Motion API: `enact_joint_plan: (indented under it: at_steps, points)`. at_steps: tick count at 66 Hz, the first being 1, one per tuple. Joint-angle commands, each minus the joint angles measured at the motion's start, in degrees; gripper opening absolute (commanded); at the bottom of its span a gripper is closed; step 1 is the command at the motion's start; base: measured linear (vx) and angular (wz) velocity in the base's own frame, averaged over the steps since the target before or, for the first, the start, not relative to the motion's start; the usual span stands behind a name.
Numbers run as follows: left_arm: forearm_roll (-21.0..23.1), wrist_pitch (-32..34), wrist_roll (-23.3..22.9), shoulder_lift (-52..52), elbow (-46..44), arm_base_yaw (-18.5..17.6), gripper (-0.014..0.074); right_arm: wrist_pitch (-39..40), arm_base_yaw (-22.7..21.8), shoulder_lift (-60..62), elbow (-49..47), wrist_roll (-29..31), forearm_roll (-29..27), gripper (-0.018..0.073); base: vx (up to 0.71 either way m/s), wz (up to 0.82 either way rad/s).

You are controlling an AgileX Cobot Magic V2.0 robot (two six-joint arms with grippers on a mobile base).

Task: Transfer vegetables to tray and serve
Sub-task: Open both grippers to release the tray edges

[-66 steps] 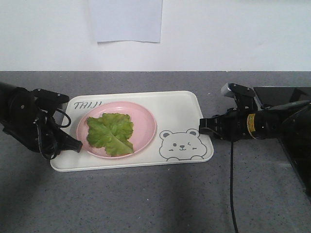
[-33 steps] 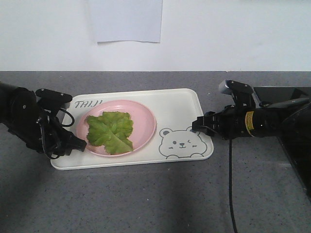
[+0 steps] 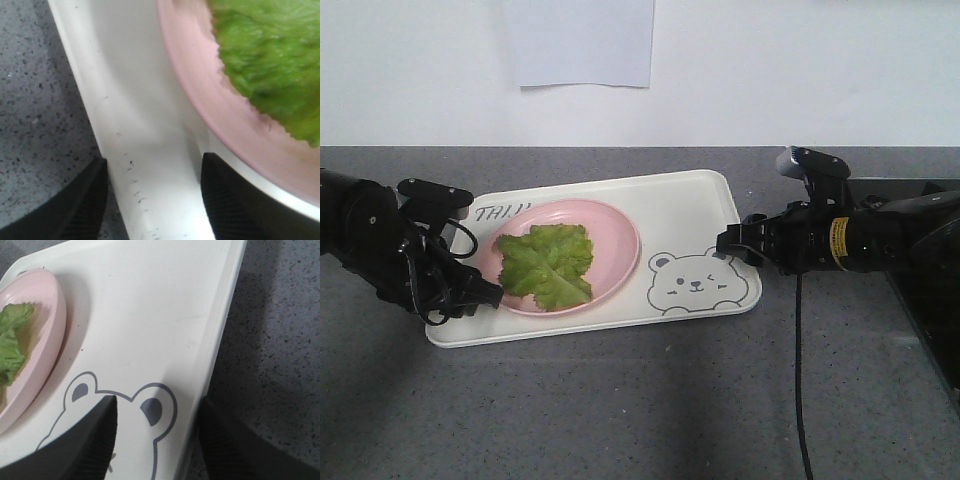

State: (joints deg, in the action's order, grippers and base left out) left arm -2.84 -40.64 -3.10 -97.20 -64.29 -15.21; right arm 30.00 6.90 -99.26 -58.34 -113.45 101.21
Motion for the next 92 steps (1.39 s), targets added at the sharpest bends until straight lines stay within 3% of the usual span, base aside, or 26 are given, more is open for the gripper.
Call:
enact_joint_plan:
  at_steps: [1,21,47,66,76,85,92]
  points:
    - [3.7,2.96,0.36,1.66,-1.71,-1.14,0.0402,1.95,0.96,2.96,-1.86,0.16,-0.98,0.0369,0.0,0.0]
    - [3.7,2.83,0.3,1.66,-1.71,-1.14,0.0402,-2.78,0.96,2.96,-1.72,0.08,-0.94,0.0368,0.0,0.0]
    - [3.7,2.65,0.26,1.66,-1.71,-1.14,0.0402,2.09,1.18,1.61,-1.72,-0.21,-0.94,0.0366,0.0,0.0]
    - [2.84,2.3,0.17,3.03,-1.71,-1.14,0.0402,-4.96,1.72,0.92,-1.72,4.7,-0.94,0.0347,0.0,0.0]
    - [0.54,4.95,-1.71,5.78,-1.71,-1.09,0.0402,-8.27,1.95,1.15,-1.79,5.36,-0.94,0.0347,0.0,0.0]
    - [-1.85,6.53,-3.51,8.27,-1.71,-1.09,0.0402,-14.34,2.47,1.36,-1.83,10.07,-0.94,0.0345,0.0,0.0]
    - [-3.2,6.38,-4.23,9.53,-1.71,-1.09,0.0402,-14.3,2.47,1.73,-1.91,10.98,-0.94,0.0343,0.0,0.0]
